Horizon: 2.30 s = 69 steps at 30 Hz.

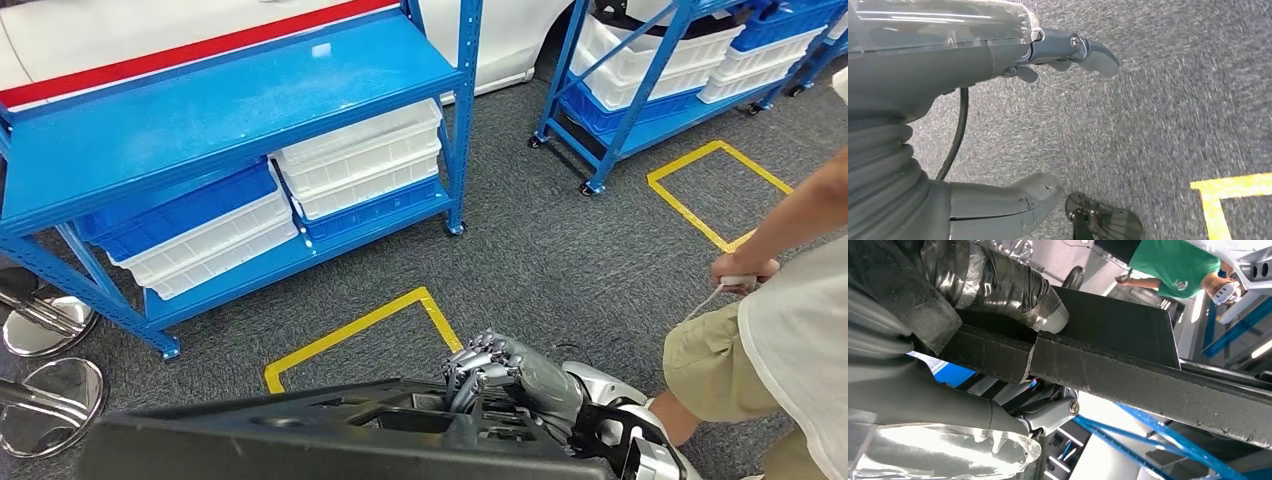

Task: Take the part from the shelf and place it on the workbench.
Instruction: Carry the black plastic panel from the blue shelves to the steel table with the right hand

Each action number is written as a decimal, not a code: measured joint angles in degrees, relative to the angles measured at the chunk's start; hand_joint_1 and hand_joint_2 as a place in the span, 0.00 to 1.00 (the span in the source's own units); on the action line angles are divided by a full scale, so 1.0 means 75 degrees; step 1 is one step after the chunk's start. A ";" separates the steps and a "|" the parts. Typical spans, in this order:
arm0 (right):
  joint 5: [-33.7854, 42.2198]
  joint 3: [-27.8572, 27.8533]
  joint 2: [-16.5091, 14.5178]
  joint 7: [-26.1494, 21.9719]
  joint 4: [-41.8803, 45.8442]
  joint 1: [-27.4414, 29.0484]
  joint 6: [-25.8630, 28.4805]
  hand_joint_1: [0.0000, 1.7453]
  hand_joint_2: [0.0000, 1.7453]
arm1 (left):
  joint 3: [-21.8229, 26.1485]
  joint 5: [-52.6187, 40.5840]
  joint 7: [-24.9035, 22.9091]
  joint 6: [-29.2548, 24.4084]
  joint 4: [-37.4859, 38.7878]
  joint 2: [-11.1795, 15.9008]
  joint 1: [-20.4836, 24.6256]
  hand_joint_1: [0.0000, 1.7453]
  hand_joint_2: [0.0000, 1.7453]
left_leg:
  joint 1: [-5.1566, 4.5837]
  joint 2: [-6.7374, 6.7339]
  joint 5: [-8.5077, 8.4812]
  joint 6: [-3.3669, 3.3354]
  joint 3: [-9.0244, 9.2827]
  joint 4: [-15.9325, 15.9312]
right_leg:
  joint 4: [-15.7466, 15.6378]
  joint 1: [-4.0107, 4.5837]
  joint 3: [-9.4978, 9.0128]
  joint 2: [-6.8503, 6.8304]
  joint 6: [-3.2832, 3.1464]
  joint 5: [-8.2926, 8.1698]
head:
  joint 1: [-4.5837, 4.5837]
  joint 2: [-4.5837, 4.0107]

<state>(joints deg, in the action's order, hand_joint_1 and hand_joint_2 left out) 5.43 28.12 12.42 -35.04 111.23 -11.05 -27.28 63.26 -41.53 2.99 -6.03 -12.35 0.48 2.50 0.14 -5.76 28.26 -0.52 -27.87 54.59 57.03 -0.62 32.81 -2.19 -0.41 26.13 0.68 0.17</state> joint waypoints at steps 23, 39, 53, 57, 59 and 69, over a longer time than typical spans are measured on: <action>-0.0528 -0.0557 0.0386 -0.0183 0.1443 0.1918 0.1328 0.97 1.00 | 0.0036 -0.0559 -0.0252 0.0400 0.0003 -0.0014 0.0026 0.00 1.00 | 0.0022 0.0413 -0.0115 -0.0278 0.0035 -0.0152 | 0.1825 -0.0038 0.0933 0.0336 0.0252 0.0668 | -0.0012 0.0000; -0.0427 -0.0560 0.0457 -0.0294 0.1773 0.2011 0.1311 0.97 1.00 | -0.0066 -0.0637 -0.0047 0.0523 0.0003 -0.0098 0.0078 0.00 1.00 | 0.0063 0.0749 0.0819 0.0066 -0.0791 0.1939 | -0.0140 0.0037 -0.0060 0.0695 -0.0163 -0.0121 | -0.0006 0.0000; -0.0115 -0.0617 0.0428 -0.0459 0.1510 0.1571 0.0957 0.97 1.00 | 0.0088 -0.0464 0.0533 0.1129 -0.0006 0.0195 0.0108 0.00 1.00 | 0.0054 0.0520 -0.0133 -0.0279 0.0010 -0.0159 | 0.2078 -0.0043 0.1199 0.0357 0.0277 0.0694 | -0.0013 0.0000; -0.0036 -0.0619 0.0428 -0.0395 0.1429 0.1485 0.0822 0.97 1.00 | 0.0114 -0.0517 0.0559 0.1143 -0.0006 0.0191 0.0140 0.00 1.00 | 0.0036 0.0205 -0.0027 -0.0175 0.0106 -0.0144 | 0.0232 -0.0030 0.0206 -0.0049 0.0243 -0.0158 | -0.0014 0.0000; -0.0010 -0.0619 0.0428 -0.0355 0.1400 0.1456 0.0772 0.97 1.00 | 0.0121 -0.0541 0.0552 0.1131 -0.0006 0.0192 0.0141 0.00 1.00 | 0.0007 0.0085 0.0022 -0.0090 0.0117 -0.0123 | -0.0125 0.0048 0.0050 -0.0170 0.0155 -0.0170 | -0.0012 0.0000; 0.0216 -0.0640 0.0406 -0.0267 0.1213 0.1387 0.0517 0.97 1.00 | 0.0130 -0.0562 0.0557 0.1146 -0.0006 0.0146 0.0108 0.00 1.00 | 0.0081 0.0740 0.0974 0.0074 -0.1006 0.2253 | -0.0156 0.0041 0.0010 0.0589 -0.0139 -0.0159 | -0.0009 0.0000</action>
<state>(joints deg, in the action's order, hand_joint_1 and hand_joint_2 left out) 7.05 23.32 15.46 -37.04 120.33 -0.65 -23.40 64.24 -45.75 7.17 2.57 -12.39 1.57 3.31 0.75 -0.21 35.56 0.04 -35.42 71.49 55.86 -0.31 32.88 2.23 -1.46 24.94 0.61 0.17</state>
